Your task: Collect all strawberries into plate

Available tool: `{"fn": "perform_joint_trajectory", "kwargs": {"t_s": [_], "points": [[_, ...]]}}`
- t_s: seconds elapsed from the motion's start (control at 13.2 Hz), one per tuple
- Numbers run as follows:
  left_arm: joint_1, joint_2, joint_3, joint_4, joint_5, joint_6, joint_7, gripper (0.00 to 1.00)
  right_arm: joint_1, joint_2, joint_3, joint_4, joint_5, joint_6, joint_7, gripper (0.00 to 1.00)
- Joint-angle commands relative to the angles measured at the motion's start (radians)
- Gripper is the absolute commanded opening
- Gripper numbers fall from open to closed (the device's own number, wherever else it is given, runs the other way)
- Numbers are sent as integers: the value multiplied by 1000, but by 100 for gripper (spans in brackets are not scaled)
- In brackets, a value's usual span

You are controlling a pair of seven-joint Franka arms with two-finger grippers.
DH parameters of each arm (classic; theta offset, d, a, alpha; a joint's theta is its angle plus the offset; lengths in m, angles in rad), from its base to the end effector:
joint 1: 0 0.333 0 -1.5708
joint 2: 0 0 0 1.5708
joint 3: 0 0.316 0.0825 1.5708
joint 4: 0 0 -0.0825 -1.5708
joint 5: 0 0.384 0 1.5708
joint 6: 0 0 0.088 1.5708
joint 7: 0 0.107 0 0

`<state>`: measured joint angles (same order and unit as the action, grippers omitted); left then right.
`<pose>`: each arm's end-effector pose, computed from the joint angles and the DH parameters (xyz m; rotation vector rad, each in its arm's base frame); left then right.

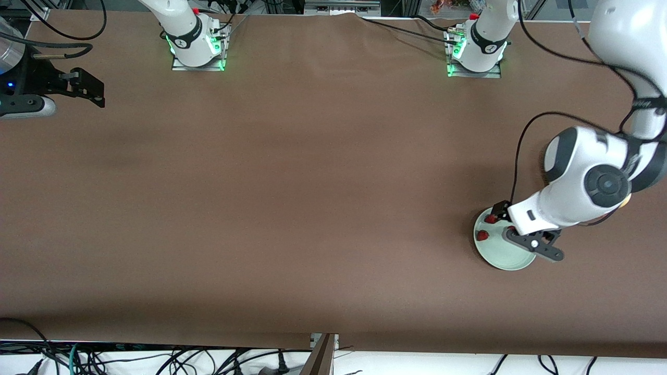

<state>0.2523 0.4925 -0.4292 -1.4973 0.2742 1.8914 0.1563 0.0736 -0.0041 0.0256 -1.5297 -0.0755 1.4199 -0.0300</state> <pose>0.6809 -0.0556 0.4000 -3.0241 0.5921 0.0778 0.5355 0.0443 0.6338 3.0530 0.1861 -0.1577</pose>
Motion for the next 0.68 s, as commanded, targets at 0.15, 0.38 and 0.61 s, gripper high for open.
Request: {"fn": "perform_joint_trajectory", "kwargs": {"t_s": [0.15,0.38,0.61], "points": [[-133,-194,173,166,-104,-308,-105,100,-8,7,5,20,-4,-10,-11,100],[-322,-362,442,24,-231,-307,-182,100,-8,7,5,20,-4,-4,-13,100],[-334,-472,449,-133,-224,-235,-219,100,-11,7,5,20,-4,-6,-13,100]]}}
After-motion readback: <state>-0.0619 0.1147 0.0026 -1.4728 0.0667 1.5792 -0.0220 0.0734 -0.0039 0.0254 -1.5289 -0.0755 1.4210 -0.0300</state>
